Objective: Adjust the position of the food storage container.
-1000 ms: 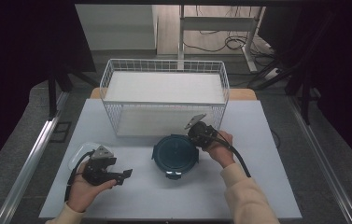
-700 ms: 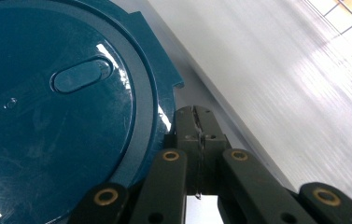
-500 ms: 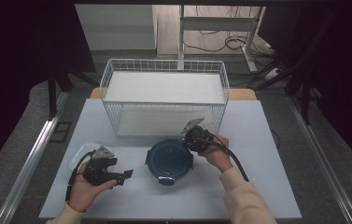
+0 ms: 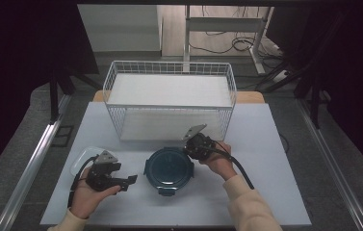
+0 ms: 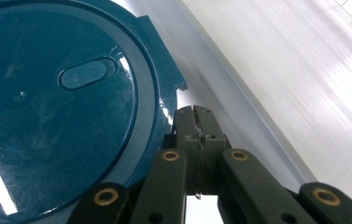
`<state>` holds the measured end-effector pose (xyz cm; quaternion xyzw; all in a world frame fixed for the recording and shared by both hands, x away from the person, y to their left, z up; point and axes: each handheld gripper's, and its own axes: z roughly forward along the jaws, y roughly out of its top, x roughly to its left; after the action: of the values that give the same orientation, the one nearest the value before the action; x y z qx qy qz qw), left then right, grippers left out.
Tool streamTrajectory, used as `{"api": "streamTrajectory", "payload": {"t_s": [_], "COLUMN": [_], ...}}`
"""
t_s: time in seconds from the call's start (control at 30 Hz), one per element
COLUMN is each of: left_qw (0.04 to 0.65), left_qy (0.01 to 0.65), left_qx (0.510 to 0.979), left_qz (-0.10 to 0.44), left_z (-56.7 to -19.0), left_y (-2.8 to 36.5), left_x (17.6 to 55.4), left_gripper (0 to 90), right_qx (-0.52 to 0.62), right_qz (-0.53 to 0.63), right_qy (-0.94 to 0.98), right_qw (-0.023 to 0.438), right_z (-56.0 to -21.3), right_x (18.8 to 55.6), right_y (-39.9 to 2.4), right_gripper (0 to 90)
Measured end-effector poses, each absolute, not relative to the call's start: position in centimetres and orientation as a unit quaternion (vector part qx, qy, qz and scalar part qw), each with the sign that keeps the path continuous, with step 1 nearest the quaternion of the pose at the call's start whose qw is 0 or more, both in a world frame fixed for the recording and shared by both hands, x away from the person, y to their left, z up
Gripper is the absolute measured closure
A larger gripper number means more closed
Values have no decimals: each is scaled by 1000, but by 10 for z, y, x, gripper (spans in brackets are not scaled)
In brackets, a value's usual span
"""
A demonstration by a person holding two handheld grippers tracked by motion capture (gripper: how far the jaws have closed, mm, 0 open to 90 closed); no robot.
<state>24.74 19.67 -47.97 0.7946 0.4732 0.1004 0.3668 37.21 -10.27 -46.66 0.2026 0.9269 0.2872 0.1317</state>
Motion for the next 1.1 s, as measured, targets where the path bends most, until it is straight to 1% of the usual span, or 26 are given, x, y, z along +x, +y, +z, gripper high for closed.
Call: {"api": "streamTrajectory", "payload": {"t_s": [0.37,0.43,0.47,0.5,0.53,0.6,0.63,0.7,0.77,0.8,0.83,0.87,0.9,0.93,1.0,1.03,1.1], "left_qw": [368,371,371,371,372,373,373,375,377,378,378,379,380,379,380,380,380], "left_qy": [472,473,473,473,472,472,472,472,472,471,471,471,472,473,477,477,478], "left_qx": [795,793,793,793,792,792,792,791,790,790,790,789,789,788,786,786,785], "left_qz": [102,103,103,103,103,103,104,104,104,106,106,107,107,107,107,107,108], "left_z": [-479,-477,-477,-477,-477,-476,-476,-475,-474,-473,-473,-472,-472,-472,-472,-472,-473], "left_y": [197,198,198,198,198,198,198,197,197,197,197,197,197,197,198,198,197], "left_x": [247,246,246,246,245,245,245,244,244,244,244,244,244,244,244,244,243], "left_gripper": [212,212,211,211,211,211,210,210,210,210,209,209,209,209,209,208,208], "right_qx": [196,217,217,224,238,246,258,268,300,310,323,337,337,354,375,375,378], "right_qz": [293,294,294,297,318,326,341,350,378,385,391,398,398,403,424,424,424], "right_qy": [927,920,920,916,905,900,890,884,865,858,851,842,842,833,817,817,816], "right_qw": [127,142,142,150,151,152,157,154,141,139,137,137,137,133,111,111,106], "right_z": [-467,-461,-461,-458,-452,-449,-444,-443,-440,-440,-441,-442,-442,-442,-448,-448,-452], "right_x": [372,368,368,366,360,356,347,343,329,325,321,318,318,314,305,305,301], "right_y": [-97,-101,-101,-104,-115,-121,-133,-140,-159,-165,-170,-175,-175,-178,-189,-189,-194], "right_gripper": [898,897,897,897,897,897,895,895,823,750,636,496,496,398,287,287,247]}}
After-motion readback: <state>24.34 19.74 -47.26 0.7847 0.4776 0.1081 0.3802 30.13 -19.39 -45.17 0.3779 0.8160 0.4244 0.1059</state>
